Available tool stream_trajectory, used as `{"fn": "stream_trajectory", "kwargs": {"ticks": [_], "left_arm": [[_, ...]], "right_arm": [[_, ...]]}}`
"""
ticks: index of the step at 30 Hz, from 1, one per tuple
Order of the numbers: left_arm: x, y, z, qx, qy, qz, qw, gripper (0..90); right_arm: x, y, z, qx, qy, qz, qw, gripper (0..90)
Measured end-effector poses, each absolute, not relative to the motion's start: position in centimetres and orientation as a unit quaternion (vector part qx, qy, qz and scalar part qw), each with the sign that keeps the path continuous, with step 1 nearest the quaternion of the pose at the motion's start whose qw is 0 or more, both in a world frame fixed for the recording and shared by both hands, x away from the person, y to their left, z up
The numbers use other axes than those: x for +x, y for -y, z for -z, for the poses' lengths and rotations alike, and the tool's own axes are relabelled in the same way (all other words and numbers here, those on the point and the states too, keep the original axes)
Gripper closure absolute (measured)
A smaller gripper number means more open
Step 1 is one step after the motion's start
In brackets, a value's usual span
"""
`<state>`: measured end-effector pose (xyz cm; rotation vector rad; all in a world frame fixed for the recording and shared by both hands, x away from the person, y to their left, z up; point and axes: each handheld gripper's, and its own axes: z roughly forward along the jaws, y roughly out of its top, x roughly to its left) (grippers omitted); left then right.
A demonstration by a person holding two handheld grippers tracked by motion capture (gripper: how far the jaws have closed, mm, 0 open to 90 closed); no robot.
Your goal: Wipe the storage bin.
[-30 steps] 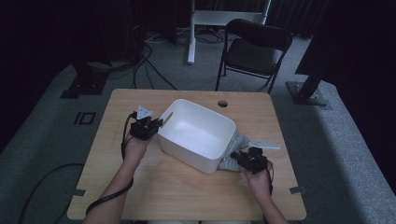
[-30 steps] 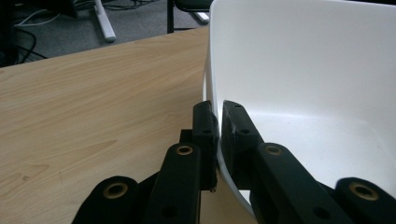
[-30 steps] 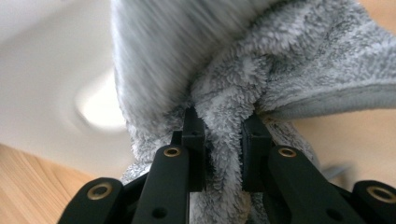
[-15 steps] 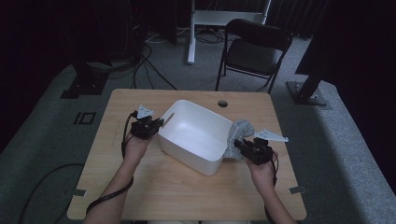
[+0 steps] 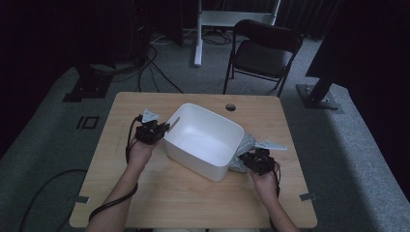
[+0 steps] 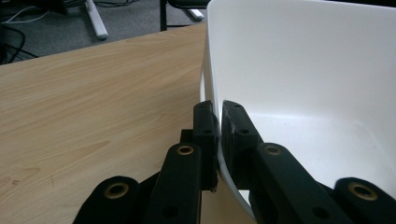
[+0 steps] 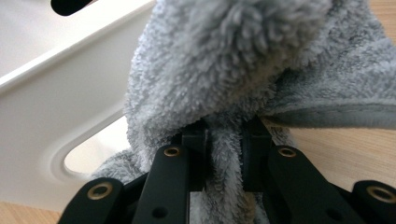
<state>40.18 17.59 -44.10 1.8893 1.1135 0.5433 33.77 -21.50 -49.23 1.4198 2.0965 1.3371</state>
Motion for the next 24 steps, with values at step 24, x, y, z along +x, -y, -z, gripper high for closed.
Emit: {"fn": "stream_trajectory", "kwargs": {"ticks": [24], "left_arm": [[40.1, -17.6, 44.2, 0.755, -0.448, -0.228, 0.420, 84.9]], "right_arm": [[35.4, 22.7, 52.2, 0.518, -0.736, -0.424, 0.096, 75.9]]}}
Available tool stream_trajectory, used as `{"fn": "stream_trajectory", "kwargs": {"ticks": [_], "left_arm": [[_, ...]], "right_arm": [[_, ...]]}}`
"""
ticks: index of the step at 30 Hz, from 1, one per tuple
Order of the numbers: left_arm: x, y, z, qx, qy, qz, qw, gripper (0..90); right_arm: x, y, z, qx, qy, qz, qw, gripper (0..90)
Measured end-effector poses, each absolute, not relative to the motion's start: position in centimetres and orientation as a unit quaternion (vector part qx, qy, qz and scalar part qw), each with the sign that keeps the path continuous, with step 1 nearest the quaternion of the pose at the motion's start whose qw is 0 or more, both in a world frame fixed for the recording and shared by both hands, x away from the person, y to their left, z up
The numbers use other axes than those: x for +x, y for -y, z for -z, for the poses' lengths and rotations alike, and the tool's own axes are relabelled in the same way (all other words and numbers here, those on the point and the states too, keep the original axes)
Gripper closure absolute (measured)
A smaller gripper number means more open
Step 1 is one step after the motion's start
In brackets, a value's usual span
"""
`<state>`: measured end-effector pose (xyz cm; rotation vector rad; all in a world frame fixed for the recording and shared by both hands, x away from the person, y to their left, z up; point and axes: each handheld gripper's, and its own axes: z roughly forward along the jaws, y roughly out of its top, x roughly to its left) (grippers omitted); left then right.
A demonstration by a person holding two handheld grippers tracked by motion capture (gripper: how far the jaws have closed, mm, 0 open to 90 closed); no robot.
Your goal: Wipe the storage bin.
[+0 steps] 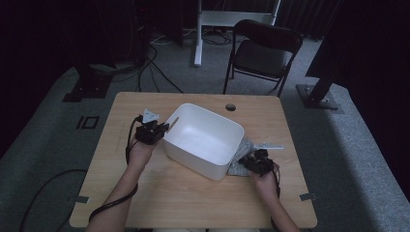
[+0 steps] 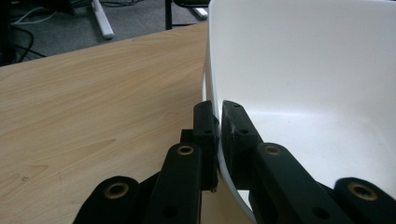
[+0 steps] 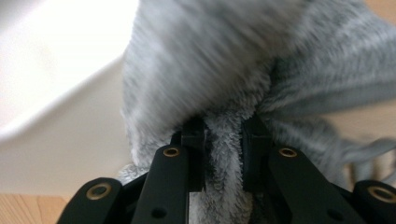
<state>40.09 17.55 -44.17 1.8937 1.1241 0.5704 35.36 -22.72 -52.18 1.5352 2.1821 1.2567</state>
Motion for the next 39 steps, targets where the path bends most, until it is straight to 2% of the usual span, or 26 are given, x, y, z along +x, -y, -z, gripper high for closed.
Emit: {"fn": "stream_trajectory", "kwargs": {"ticks": [5, 7, 12, 19, 39], "left_arm": [[40.1, -17.5, 44.2, 0.755, -0.448, -0.229, 0.419, 85.5], [40.1, -17.4, 44.2, 0.756, -0.447, -0.228, 0.420, 85.9], [40.1, -17.3, 44.2, 0.758, -0.445, -0.222, 0.423, 86.5], [40.1, -17.1, 44.4, 0.757, -0.442, -0.222, 0.427, 86.6], [39.9, -17.2, 44.5, 0.755, -0.444, -0.226, 0.426, 86.1]], "right_arm": [[35.2, 24.9, 49.3, 0.518, -0.703, -0.473, 0.117, 75.7], [35.3, 26.0, 46.8, 0.512, -0.686, -0.496, 0.144, 75.6], [36.0, 25.6, 45.7, 0.488, -0.695, -0.510, 0.137, 75.5], [36.1, 23.7, 48.4, 0.491, -0.728, -0.459, 0.134, 76.3], [37.1, 22.9, 53.6, 0.522, -0.744, -0.404, 0.104, 76.5]]}}
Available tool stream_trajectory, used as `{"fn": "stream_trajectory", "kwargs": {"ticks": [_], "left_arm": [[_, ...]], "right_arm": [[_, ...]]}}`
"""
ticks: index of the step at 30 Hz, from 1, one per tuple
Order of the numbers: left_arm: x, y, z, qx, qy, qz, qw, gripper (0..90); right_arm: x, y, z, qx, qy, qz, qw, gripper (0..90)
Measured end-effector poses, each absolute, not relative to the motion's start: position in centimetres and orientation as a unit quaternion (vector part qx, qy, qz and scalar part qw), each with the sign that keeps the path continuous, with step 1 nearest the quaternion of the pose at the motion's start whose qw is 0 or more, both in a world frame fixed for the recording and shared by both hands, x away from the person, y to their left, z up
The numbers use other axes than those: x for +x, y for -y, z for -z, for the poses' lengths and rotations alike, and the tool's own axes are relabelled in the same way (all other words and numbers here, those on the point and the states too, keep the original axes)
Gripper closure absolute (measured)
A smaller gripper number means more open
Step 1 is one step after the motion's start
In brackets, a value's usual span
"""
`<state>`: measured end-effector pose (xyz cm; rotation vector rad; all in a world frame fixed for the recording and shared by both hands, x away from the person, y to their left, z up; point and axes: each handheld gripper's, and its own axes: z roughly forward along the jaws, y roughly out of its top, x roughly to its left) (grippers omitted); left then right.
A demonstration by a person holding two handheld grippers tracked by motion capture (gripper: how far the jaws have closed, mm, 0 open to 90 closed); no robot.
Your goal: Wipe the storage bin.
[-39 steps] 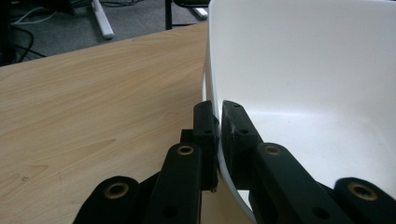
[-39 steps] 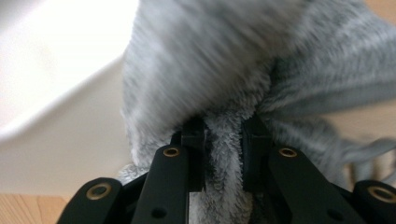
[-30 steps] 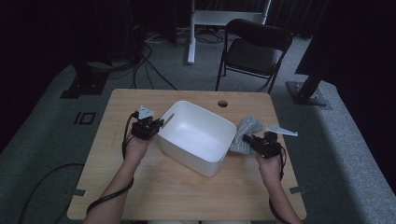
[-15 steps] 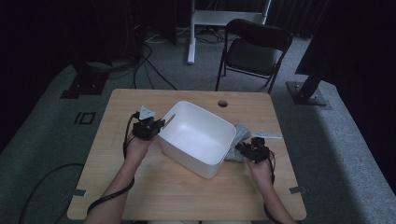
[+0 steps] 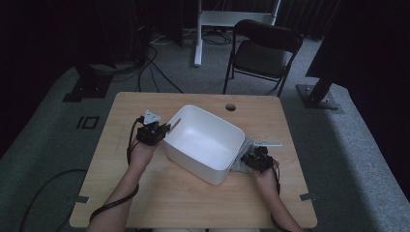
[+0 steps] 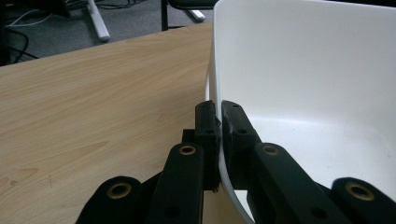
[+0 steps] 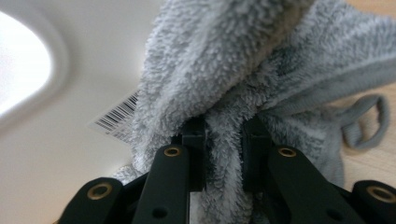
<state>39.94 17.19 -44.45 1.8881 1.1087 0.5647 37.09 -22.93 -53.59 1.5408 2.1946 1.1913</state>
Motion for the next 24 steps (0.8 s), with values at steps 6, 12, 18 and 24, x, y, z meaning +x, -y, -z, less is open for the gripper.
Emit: {"fn": "stream_trajectory", "kwargs": {"ticks": [6, 12, 18, 24], "left_arm": [[40.0, -17.3, 44.5, 0.754, -0.445, -0.225, 0.428, 85.7], [39.8, -17.5, 44.5, 0.752, -0.444, -0.226, 0.431, 85.5], [39.7, -18.2, 44.6, 0.752, -0.435, -0.204, 0.451, 77.1], [39.4, -18.9, 44.5, 0.747, -0.430, -0.190, 0.469, 75.8]], "right_arm": [[37.1, 23.2, 53.5, 0.522, -0.742, -0.409, 0.097, 76.2], [36.1, 24.4, 51.5, 0.512, -0.734, -0.433, 0.105, 76.1], [34.7, 25.9, 49.2, 0.503, -0.724, -0.457, 0.120, 76.1], [33.5, 27.3, 48.1, 0.505, -0.714, -0.468, 0.127, 76.0]]}}
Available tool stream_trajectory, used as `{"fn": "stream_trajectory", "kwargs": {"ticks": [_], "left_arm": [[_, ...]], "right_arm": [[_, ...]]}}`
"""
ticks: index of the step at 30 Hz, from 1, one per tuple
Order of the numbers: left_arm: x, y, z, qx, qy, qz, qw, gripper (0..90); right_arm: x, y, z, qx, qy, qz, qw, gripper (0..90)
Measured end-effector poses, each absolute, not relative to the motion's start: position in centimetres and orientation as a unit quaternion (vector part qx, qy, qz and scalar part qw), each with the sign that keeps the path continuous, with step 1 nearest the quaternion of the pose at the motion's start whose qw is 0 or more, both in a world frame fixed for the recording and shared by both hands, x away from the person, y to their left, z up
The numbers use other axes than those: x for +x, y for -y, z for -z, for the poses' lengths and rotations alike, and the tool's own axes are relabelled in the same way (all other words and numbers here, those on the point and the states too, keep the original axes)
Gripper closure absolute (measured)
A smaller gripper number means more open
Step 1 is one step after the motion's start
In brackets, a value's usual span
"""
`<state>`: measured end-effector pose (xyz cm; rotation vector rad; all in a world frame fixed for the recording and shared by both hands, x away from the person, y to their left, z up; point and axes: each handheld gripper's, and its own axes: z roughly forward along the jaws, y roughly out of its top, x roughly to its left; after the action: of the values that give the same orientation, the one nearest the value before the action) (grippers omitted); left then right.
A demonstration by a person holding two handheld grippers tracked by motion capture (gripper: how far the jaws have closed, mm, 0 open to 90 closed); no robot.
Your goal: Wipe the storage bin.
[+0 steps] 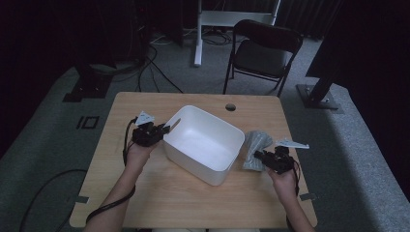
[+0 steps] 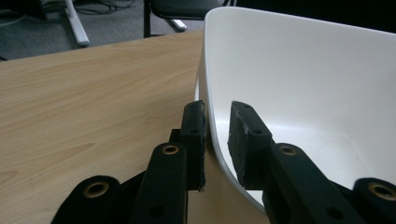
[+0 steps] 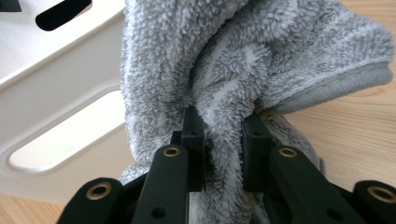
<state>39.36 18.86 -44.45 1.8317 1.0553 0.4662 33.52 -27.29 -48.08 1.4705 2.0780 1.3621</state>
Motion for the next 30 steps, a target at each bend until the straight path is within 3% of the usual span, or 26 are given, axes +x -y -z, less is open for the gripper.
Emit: {"fn": "stream_trajectory", "kwargs": {"ticks": [30], "left_arm": [[33.8, -19.8, 44.6, 0.758, -0.419, -0.166, 0.472, 66.8]], "right_arm": [[31.6, 28.9, 48.5, 0.516, -0.705, -0.471, 0.121, 75.8]]}}
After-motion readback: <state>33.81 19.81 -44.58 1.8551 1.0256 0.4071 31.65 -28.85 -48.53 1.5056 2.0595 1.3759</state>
